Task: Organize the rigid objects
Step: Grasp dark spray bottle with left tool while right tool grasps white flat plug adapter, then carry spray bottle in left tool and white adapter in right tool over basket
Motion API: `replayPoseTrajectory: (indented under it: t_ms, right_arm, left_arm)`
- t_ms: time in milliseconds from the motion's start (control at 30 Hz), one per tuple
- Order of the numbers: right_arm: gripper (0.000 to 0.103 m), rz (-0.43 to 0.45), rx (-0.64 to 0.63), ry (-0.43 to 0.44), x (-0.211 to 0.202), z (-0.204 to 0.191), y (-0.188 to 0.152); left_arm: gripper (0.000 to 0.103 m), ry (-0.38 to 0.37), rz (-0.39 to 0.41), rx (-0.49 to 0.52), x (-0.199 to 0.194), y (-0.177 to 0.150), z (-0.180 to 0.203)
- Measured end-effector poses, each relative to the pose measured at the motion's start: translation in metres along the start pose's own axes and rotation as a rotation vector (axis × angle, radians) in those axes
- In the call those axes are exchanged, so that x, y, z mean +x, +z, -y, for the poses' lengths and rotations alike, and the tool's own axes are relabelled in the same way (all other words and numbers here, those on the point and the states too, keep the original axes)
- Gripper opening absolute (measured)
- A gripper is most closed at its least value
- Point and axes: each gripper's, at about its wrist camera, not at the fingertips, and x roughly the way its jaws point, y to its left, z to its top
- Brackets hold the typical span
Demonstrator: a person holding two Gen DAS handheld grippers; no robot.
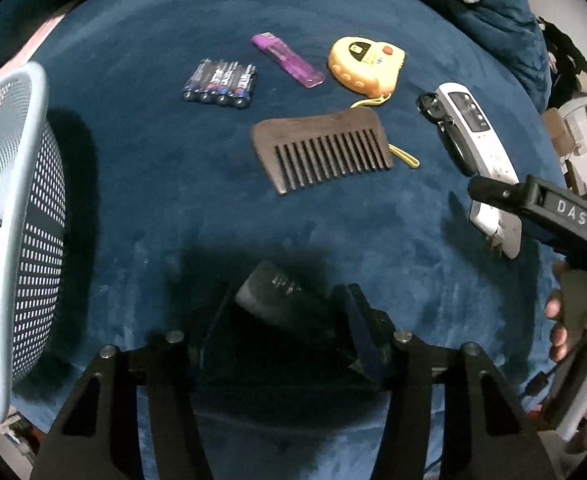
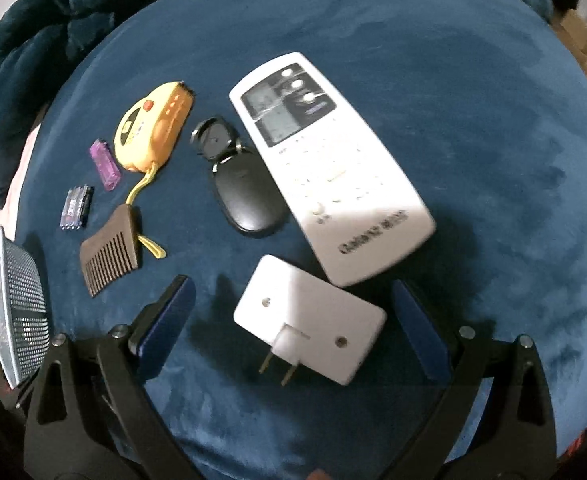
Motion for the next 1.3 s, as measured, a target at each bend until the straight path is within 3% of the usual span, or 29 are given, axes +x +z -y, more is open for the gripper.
replayPoseTrajectory:
  t_ms: [100,267,333,500,600,733,800,933,1067,1100,1133,1167,1200,1300]
  right_arm:
    - [0.099,-0.022,-0.016,0.039,0.000,-0.004,-0.005]
    - [0.099,-0.136,0.039,0.280,-0.003,-0.012,-0.024]
    - [0.099,-0.140,0.038,0.307,-0.006,-0.016,-0.028]
    - [0.098,-0.036,-0.037,0.105,-0.017,-0.020,-0.020]
    - [0.097,-0.059,-0.036,0.095,-0.007,-0.025,-0.017]
    - [0.096,-0.076,-0.073,0.052,0.000,-0.030,-0.020]
    - [0.096,-0.075,-0.082,0.046,-0.002,-0.028,-0.019]
    - [0.096,-0.079,-0.092,0.037,-0.003,-0.025,-0.020]
    - [0.093,-0.093,-0.141,-0.034,0.005,-0.031,-0.026]
    - [0.090,-0.093,-0.164,-0.058,0.007,-0.034,-0.028]
    - [0.080,-0.093,-0.176,-0.075,0.007,-0.035,-0.029]
    - [0.074,-0.085,-0.197,-0.103,0.006,-0.036,-0.030]
    - [0.059,-0.070,-0.217,-0.119,0.003,-0.037,-0.031]
    - [0.059,-0.067,-0.216,-0.100,-0.006,-0.033,-0.033]
  left_arm:
    - [0.057,-0.032,-0.008,-0.018,-0.001,-0.003,-0.006]
    - [0.057,-0.043,-0.010,-0.030,0.000,0.005,-0.009]
    - [0.057,-0.049,-0.004,-0.039,0.001,0.006,-0.008]
    - [0.057,-0.065,0.030,-0.031,0.002,0.010,-0.002]
    - [0.057,-0.084,0.068,0.020,0.007,0.020,0.014]
    - [0.058,-0.122,0.136,0.173,0.004,0.028,0.045]
    - [0.059,-0.095,0.131,0.183,0.002,0.027,0.051]
    - [0.063,-0.022,0.086,0.103,0.005,0.019,0.035]
    - [0.063,-0.036,0.048,0.080,0.009,0.013,0.028]
    - [0.062,-0.030,0.037,0.097,0.012,0.013,0.032]
    - [0.061,-0.038,0.030,0.121,0.015,0.012,0.037]
    - [0.060,-0.049,0.022,0.137,0.016,0.010,0.040]
    - [0.046,-0.060,0.011,0.153,0.019,0.008,0.042]
    - [0.033,-0.054,-0.003,0.163,0.016,0.003,0.039]
